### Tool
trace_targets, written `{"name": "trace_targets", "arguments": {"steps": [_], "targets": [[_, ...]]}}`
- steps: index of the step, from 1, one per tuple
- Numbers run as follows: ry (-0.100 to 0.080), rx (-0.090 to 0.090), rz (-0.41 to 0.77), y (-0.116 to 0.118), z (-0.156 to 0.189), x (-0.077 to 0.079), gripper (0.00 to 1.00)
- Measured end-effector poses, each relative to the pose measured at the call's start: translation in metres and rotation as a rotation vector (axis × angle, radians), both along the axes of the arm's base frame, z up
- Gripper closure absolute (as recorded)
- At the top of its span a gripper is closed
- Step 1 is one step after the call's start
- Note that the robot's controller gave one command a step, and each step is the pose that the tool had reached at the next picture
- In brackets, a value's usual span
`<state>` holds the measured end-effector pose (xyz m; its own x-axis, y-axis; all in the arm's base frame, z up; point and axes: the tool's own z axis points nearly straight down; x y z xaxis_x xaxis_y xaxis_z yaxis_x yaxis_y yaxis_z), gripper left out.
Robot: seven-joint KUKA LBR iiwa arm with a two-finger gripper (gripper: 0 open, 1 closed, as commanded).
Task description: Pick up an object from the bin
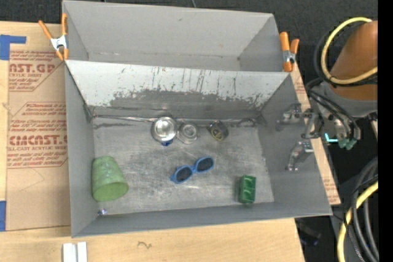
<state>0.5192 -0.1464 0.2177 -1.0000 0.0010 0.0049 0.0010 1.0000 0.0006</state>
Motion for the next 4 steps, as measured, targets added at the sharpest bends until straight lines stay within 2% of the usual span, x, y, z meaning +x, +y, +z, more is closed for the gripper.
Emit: {"name": "trace_targets", "arguments": {"steps": [1, 2, 3, 4], "targets": [[-0.016, -0.002, 0.142, 0.038, -0.146, -0.027, 0.0], [-0.001, -0.001, 0.142, 0.037, -0.146, -0.031, 1.0], [-0.014, -0.006, 0.142, 0.064, -0.145, -0.036, 1.0], [-0.009, -0.002, 0.133, 0.074, -0.141, -0.035, 1.0]]}}
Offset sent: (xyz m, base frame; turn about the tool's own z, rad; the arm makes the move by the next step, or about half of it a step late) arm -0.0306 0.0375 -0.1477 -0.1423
